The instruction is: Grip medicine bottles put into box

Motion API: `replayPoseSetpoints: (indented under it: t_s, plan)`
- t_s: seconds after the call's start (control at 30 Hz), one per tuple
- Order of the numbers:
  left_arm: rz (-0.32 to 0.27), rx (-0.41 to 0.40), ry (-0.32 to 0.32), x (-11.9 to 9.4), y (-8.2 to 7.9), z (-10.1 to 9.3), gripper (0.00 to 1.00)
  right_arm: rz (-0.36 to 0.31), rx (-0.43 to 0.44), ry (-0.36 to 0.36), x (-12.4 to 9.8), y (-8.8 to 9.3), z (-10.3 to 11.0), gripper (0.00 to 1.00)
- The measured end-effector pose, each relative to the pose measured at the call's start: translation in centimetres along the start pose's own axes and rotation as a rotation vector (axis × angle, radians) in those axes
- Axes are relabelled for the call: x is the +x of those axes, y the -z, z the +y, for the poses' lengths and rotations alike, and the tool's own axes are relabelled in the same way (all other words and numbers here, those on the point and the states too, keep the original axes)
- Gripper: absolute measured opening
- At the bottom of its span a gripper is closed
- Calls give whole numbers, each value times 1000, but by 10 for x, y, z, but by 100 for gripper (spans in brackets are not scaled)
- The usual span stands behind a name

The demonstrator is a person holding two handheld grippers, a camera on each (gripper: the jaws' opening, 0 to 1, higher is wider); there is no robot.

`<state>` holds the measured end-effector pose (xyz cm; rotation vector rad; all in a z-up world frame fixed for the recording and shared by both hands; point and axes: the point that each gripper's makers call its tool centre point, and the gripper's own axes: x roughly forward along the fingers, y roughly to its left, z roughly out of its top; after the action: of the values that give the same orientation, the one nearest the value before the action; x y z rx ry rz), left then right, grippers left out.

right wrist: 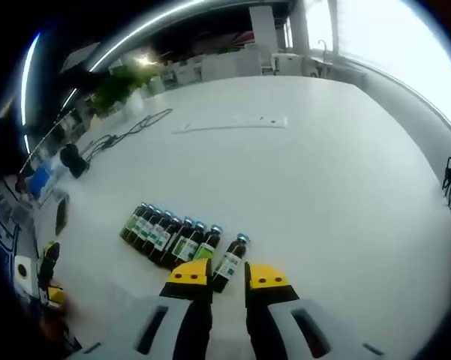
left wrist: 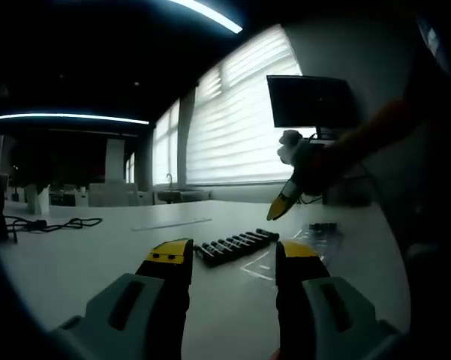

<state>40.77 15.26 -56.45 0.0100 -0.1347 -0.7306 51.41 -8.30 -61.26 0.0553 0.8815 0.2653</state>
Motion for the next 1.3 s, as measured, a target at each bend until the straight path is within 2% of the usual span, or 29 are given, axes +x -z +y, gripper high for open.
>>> replayPoseSetpoints:
  t_s: [0.1, 0.4, 0.67, 1.03, 1.07, 1.3]
  plan:
    - [-2, 1, -3, -1, 0, 0, 37, -11, 7, -1, 3, -2, 2, 13]
    - [-7, -3, 11, 0, -1, -2, 37, 67, -40, 30, 21, 16, 1, 12]
    - [-15, -13, 7, -1, -3, -1, 37, 76, -24, 24, 28, 15, -2, 11]
    - [-15, -14, 11, -1, -3, -2, 37, 91, -28, 30, 35, 23, -1, 8]
    - [-16, -15, 11, -1, -3, -2, 37, 77, -28, 26, 35, 22, 0, 8]
    - [-12, -14, 15, -1, -2, -2, 37, 83, -42, 33, 32, 25, -1, 7]
